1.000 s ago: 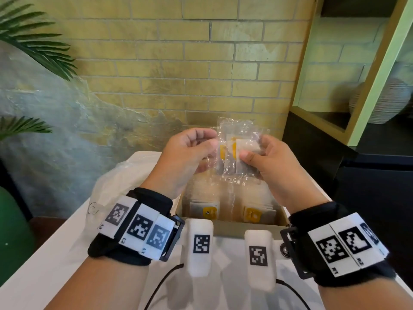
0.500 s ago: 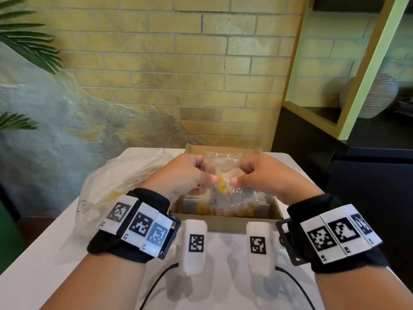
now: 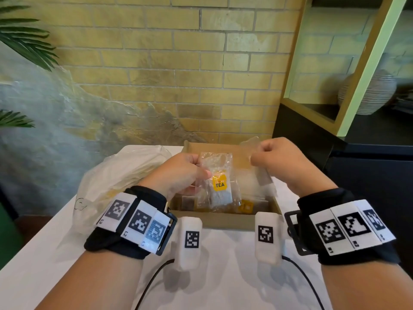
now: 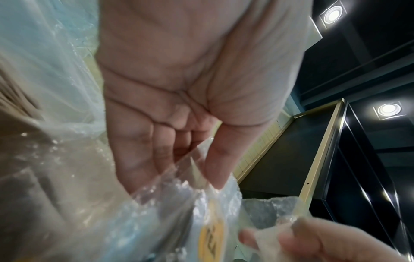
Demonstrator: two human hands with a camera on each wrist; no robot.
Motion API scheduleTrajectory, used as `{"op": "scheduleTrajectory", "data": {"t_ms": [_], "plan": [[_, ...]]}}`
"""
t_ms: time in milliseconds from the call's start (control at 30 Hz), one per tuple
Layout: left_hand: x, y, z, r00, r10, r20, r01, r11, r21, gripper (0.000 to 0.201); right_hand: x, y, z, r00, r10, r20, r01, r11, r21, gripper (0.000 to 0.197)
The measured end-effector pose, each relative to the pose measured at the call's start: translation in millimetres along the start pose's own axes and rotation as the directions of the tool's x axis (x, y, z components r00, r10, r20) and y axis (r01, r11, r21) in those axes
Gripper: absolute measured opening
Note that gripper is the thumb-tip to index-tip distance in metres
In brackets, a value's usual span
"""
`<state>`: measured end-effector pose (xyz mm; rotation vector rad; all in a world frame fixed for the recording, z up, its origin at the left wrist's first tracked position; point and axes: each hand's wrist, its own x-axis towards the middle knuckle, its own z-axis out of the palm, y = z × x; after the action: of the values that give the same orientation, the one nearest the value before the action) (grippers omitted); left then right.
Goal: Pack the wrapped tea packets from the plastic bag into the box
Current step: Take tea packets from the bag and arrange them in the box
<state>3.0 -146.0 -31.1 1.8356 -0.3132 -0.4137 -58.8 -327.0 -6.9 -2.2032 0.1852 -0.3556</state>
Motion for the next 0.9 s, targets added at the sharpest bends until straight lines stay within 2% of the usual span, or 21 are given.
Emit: {"op": "scheduleTrajectory", "data": {"t_ms": [67, 167, 333, 433, 533, 633, 700, 900], "plan": [[-1, 2, 1, 1.0, 0.025, 0.002, -0.025, 0.999, -0.022, 0.017, -1, -4, 5, 1.0, -0.02, -0.012, 0.021, 0.999, 0.047, 0.04], [-2, 5, 5, 0.995, 0.097, 0.034, -0.096, 0.994, -0.048, 0.027, -2, -5, 17, 0.998, -0.041, 0.036, 0.038, 0.996, 0.076, 0.047], [-4, 7, 6, 0.987, 0.154, 0.047, -0.152, 0.987, -0.056, 0.006, -3, -6, 21, 0.977, -0.08, 0.198, 0.045, 0.983, 0.177, 0.024], [-2, 5, 4, 0.991, 0.131, 0.016, -0.13, 0.99, -0.05, 0.012, -2, -3, 17, 0.973, -0.117, 0.201, 0.084, 0.982, 0.167, 0.01], [-1, 2, 1, 0.993, 0.12, -0.009, -0.121, 0.992, -0.027, 0.026, 0, -1, 16, 0.98, -0.147, 0.135, 0.141, 0.988, 0.056, 0.026], [0, 2, -1, 0.993, 0.121, -0.005, -0.121, 0.992, -0.039, 0.027, 1, 0, 21, 0.981, -0.153, 0.119, 0.15, 0.988, 0.032, 0.047], [0, 2, -1, 0.992, 0.123, -0.002, -0.123, 0.992, -0.036, 0.028, 3, 2, 23, 0.982, -0.15, 0.118, 0.15, 0.989, 0.002, 0.051], [2, 2, -1, 0.987, 0.154, -0.044, -0.155, 0.988, -0.014, 0.024, 5, 1, 21, 0.977, -0.212, 0.027, 0.213, 0.97, -0.112, 0.015]]}}
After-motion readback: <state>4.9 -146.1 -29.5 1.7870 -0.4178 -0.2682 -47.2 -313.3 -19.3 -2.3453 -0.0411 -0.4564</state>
